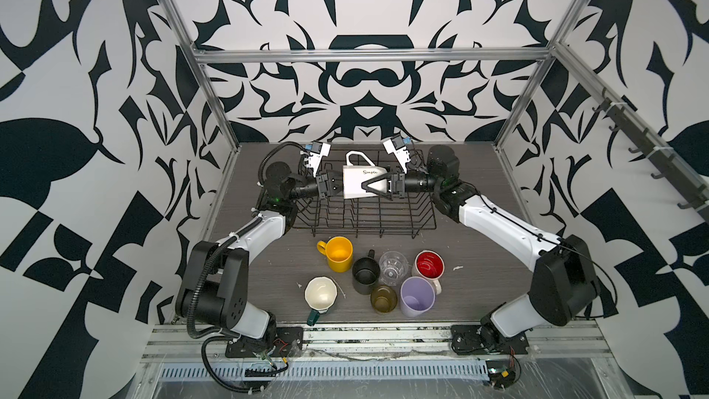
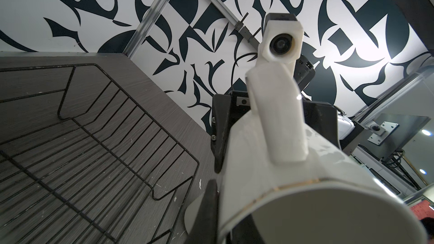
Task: Load the cups into the dish rack
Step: 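Close the right gripper on the white mug's body beside the left gripper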
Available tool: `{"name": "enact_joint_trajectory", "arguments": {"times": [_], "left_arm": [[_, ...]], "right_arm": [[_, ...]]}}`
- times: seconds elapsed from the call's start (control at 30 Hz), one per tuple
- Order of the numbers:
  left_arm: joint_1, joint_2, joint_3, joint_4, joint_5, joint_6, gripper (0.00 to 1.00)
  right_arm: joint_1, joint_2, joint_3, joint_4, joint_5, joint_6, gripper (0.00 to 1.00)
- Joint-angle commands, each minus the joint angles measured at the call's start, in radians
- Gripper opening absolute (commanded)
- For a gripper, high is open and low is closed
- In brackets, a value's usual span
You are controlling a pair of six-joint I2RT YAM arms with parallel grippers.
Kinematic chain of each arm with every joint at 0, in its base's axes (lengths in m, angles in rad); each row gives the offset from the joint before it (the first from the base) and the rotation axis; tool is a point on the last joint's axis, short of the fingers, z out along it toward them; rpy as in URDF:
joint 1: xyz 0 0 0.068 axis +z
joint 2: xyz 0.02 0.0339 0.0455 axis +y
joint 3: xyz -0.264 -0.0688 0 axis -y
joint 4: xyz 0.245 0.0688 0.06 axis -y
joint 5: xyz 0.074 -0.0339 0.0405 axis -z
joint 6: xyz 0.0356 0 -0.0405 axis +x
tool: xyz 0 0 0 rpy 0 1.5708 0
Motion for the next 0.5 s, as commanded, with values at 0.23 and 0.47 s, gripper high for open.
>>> {"name": "enact_joint_trajectory", "arguments": {"times": [0.23,0.47], "left_arm": [[-0.008,-0.043,0.025,0.121,0.027,-0.041,0.0],[-0.012,-0.049,0.022,0.12,0.036,-0.044,0.0]], "right_arm": [[0.001,-0.024,0.049,-0.029,0.079,-0.04,0.99],[0.008,-0.016,0.063,-0.023,0.089,-0.039,0.97]]}}
